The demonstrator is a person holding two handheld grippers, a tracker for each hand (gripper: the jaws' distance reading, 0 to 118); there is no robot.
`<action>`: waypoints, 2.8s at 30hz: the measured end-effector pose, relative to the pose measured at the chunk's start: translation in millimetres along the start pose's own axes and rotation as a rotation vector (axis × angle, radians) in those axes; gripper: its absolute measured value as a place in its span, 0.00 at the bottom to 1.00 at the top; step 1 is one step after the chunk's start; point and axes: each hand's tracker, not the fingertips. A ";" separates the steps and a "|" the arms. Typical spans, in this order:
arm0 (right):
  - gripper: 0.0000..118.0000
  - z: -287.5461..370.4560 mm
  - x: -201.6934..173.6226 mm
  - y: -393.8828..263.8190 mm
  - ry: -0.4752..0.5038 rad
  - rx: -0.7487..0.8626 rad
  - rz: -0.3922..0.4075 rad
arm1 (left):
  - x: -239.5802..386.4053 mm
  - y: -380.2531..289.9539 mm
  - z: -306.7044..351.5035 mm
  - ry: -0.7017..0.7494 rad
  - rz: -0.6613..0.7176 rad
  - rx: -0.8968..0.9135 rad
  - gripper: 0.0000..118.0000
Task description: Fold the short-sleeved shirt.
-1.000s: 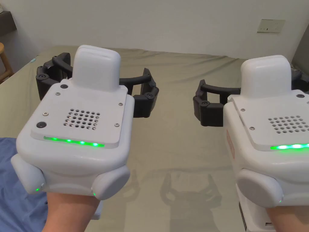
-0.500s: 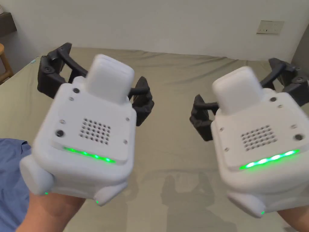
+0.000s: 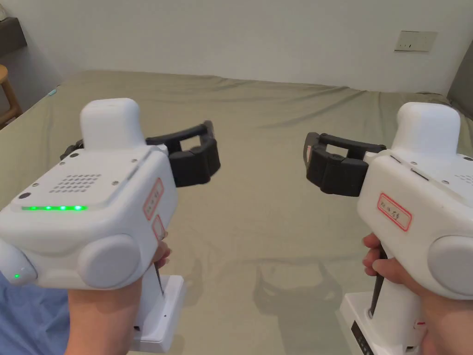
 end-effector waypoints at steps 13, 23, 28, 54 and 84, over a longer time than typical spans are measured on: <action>1.00 7.8 -39.5 -14.7 -0.191 0.128 0.375 | 32.5 -15.4 16.0 0.060 -0.428 0.184 1.00; 0.14 18.6 -38.6 -10.6 -0.146 0.148 0.336 | 44.1 -15.0 16.8 0.053 -0.457 0.160 0.25; 0.01 15.0 -31.2 -9.5 -0.127 0.112 0.300 | 44.5 -13.5 15.7 0.018 -0.435 0.127 0.00; 0.01 -20.5 -96.0 -21.0 0.122 0.110 0.304 | -21.9 12.6 52.4 0.317 -0.525 0.144 0.00; 0.01 -85.8 -202.9 -68.9 0.390 -0.034 0.407 | -232.1 -39.4 1.6 0.577 -0.297 -0.317 0.00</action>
